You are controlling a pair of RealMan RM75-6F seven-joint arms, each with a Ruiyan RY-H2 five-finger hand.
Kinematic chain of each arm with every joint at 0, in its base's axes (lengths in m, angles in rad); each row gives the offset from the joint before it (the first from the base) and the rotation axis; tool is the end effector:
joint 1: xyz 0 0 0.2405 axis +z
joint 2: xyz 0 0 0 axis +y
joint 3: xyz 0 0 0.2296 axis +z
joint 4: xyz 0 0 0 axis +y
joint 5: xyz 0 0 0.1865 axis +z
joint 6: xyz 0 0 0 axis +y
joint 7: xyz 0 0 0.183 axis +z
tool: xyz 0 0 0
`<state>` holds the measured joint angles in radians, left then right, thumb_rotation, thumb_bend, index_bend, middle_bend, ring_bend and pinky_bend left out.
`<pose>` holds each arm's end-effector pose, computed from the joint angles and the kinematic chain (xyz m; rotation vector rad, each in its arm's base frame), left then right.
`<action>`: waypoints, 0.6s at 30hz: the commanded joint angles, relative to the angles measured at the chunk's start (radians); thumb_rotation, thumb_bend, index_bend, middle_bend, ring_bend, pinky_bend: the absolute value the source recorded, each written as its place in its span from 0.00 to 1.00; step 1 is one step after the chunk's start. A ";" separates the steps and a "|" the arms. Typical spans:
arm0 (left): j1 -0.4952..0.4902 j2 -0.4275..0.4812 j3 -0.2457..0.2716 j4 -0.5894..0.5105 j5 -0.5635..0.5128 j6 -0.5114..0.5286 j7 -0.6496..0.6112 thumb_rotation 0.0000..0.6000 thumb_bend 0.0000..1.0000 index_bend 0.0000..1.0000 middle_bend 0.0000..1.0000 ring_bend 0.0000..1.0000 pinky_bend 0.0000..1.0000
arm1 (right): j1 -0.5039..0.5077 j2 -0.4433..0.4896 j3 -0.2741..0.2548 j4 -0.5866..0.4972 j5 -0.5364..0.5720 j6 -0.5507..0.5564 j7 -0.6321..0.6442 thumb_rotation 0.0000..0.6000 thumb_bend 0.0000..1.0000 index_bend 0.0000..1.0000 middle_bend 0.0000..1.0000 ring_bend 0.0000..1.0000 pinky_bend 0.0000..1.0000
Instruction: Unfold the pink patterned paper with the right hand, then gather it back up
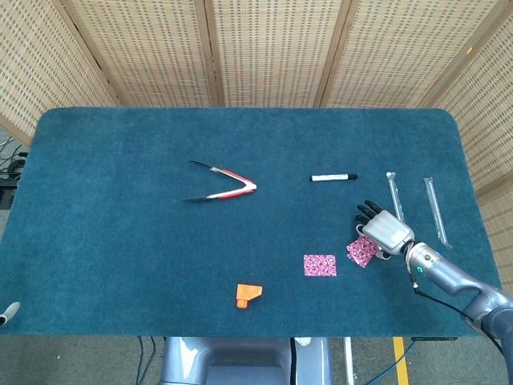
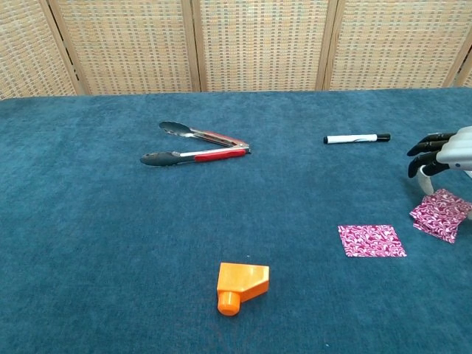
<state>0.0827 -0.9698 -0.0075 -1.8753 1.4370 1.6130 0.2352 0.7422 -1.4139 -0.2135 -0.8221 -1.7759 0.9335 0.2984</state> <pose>-0.2783 0.1601 0.2076 -1.2415 -0.8825 -0.6822 -0.2665 -0.3673 0.0457 2.2574 -0.5225 0.4460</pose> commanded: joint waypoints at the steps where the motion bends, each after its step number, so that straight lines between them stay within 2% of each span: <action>1: 0.000 0.000 0.000 0.000 0.001 0.000 -0.001 1.00 0.12 0.02 0.00 0.00 0.00 | -0.001 0.000 0.002 0.000 0.005 -0.006 -0.004 1.00 0.15 0.34 0.17 0.00 0.00; 3: 0.000 0.000 -0.001 0.000 0.001 0.001 -0.002 1.00 0.12 0.02 0.00 0.00 0.00 | -0.001 0.001 0.005 -0.004 0.011 -0.012 -0.007 1.00 0.11 0.27 0.17 0.00 0.00; 6: 0.001 0.000 -0.001 0.001 0.002 0.000 -0.003 1.00 0.12 0.02 0.00 0.00 0.00 | 0.000 0.008 0.008 -0.016 0.020 -0.021 -0.014 1.00 0.09 0.24 0.16 0.00 0.00; 12: -0.003 0.001 -0.004 0.001 0.002 -0.003 -0.003 1.00 0.12 0.02 0.00 0.00 0.00 | 0.003 0.032 0.019 -0.058 0.031 -0.019 -0.030 1.00 0.09 0.22 0.15 0.00 0.00; 18: -0.009 0.003 -0.007 -0.002 0.006 -0.009 -0.002 1.00 0.12 0.02 0.00 0.00 0.00 | 0.012 0.094 0.052 -0.198 0.060 -0.013 -0.074 1.00 0.05 0.22 0.13 0.00 0.00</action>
<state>0.0738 -0.9672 -0.0146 -1.8772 1.4428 1.6041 0.2333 0.7494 -1.3492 -0.1786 -0.9625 -1.7326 0.9202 0.2487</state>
